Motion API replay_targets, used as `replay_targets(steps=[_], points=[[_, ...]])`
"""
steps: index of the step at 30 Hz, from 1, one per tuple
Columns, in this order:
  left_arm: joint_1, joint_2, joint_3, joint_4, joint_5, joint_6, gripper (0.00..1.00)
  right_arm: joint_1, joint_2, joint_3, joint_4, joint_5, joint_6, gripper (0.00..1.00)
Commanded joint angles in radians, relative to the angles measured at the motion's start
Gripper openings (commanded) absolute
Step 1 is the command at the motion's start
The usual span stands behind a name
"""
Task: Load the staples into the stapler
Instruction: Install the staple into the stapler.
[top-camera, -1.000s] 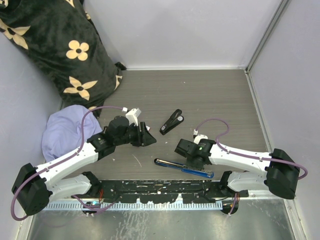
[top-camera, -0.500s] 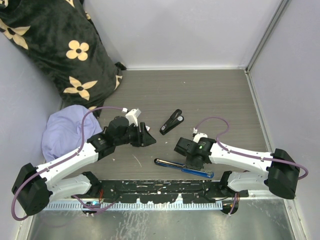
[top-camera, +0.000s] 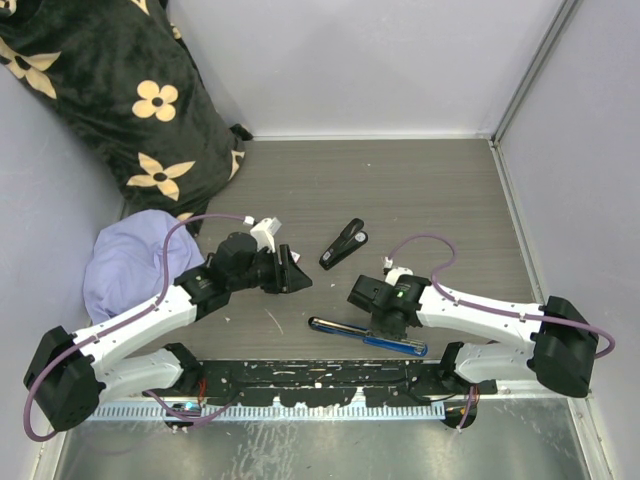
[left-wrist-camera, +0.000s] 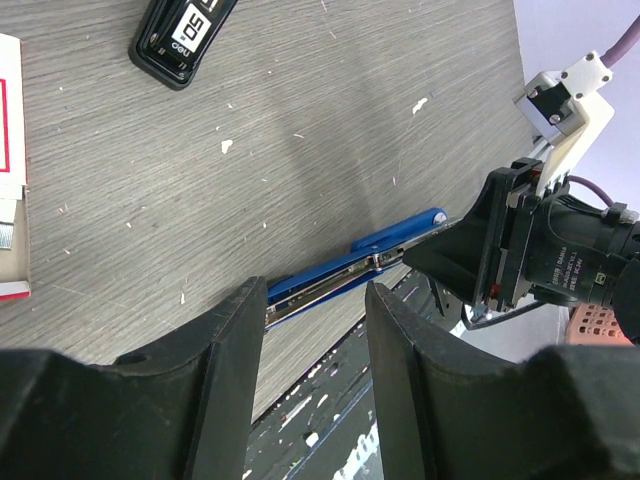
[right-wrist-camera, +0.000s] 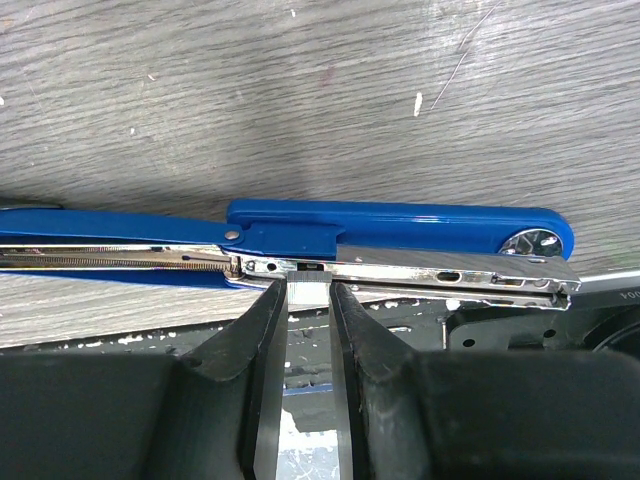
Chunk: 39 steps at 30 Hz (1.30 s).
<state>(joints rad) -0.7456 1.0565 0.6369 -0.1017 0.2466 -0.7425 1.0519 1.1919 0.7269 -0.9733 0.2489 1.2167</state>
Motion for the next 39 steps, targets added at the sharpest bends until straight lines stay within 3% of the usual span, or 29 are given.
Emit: replay_targets(steps=[1,39], points=[[0.008,0.002,-0.002,0.06,0.023,0.0,0.46,0.004,0.005,-0.001,0.013,0.003,0.0,0.26],[0.019,-0.007,-0.003,0.069,0.055,0.015,0.46,0.003,0.061,0.01,0.005,0.049,-0.046,0.26]])
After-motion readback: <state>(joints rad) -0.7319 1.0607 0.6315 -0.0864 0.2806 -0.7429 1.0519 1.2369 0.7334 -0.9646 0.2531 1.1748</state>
